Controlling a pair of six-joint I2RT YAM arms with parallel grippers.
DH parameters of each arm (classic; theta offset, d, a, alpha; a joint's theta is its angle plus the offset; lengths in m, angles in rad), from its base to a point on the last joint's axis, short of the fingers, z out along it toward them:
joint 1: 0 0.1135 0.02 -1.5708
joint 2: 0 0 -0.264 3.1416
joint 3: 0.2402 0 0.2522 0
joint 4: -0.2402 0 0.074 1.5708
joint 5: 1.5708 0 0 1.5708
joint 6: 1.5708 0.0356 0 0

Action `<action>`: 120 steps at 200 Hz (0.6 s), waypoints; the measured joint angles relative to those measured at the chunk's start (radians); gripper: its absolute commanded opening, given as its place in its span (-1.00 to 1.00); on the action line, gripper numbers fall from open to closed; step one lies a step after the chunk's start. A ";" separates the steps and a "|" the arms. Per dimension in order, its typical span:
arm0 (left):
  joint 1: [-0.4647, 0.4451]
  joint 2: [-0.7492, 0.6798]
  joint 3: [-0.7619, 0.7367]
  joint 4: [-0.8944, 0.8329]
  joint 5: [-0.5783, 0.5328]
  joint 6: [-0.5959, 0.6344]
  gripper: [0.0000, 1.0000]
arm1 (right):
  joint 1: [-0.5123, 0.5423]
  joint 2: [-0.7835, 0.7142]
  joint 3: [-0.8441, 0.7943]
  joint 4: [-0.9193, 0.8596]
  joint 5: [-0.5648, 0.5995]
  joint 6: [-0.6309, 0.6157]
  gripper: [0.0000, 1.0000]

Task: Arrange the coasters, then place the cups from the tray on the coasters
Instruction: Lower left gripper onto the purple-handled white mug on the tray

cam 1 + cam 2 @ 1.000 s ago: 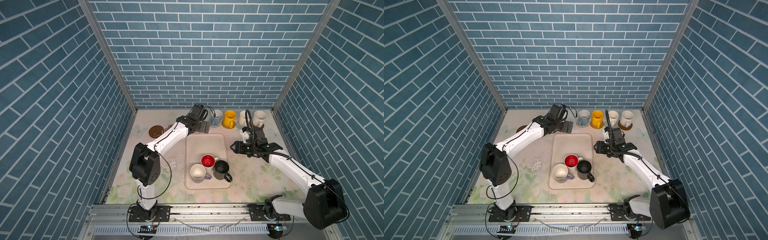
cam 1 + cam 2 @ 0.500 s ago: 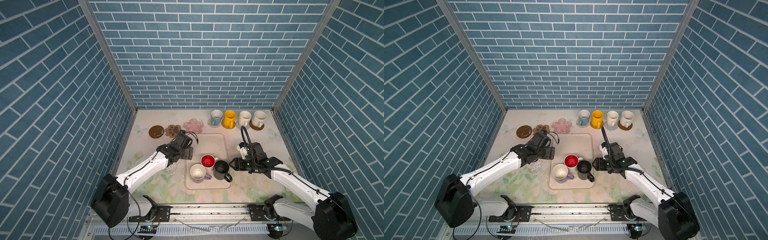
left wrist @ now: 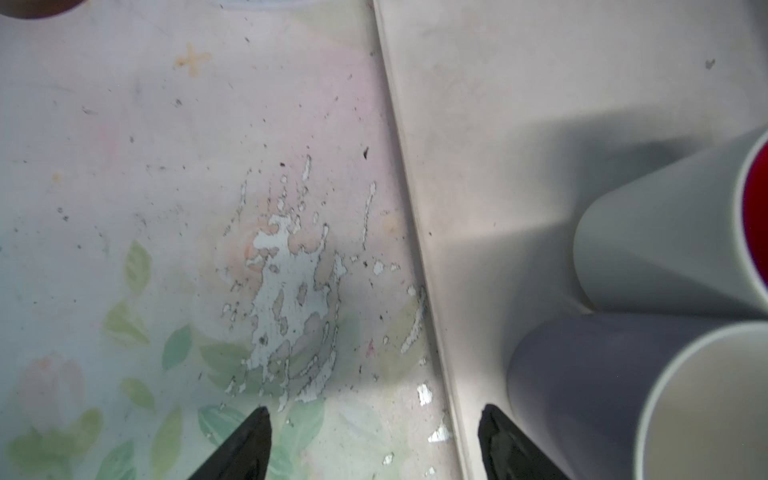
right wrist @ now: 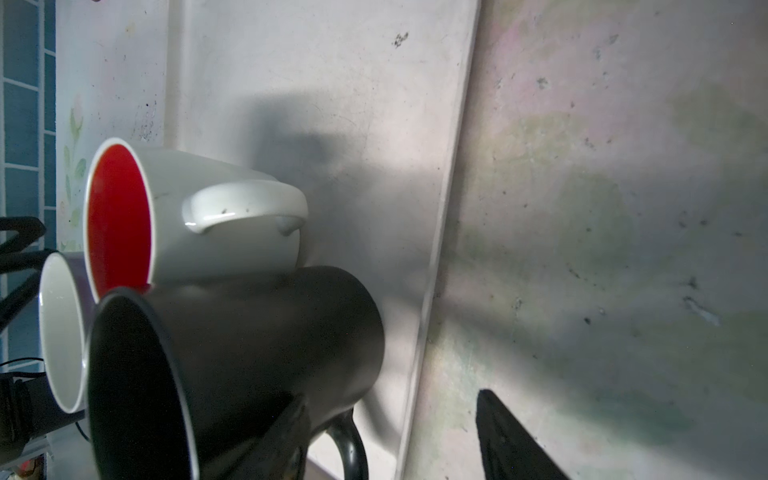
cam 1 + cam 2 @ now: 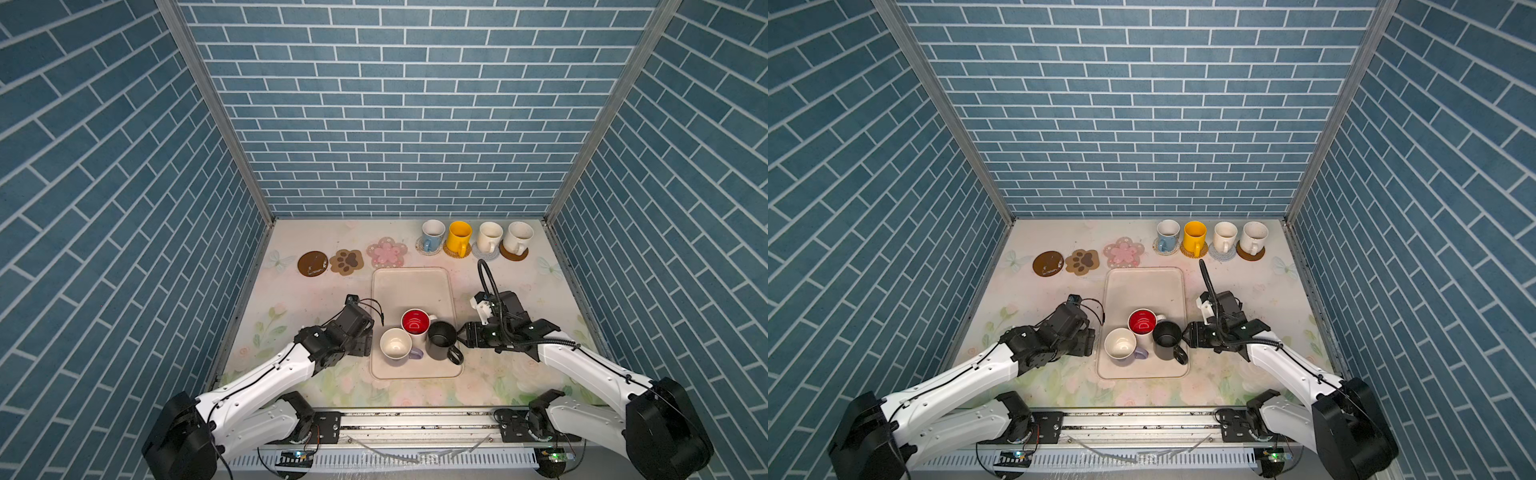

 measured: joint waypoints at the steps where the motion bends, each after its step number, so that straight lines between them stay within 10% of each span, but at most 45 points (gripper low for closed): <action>1: -0.003 -0.002 -0.003 0.000 0.000 -0.001 0.57 | 0.000 0.001 0.000 0.000 0.000 0.000 0.28; 120: -0.177 -0.101 -0.156 0.134 0.101 -0.003 0.73 | 0.007 0.033 -0.001 0.010 -0.012 0.000 0.27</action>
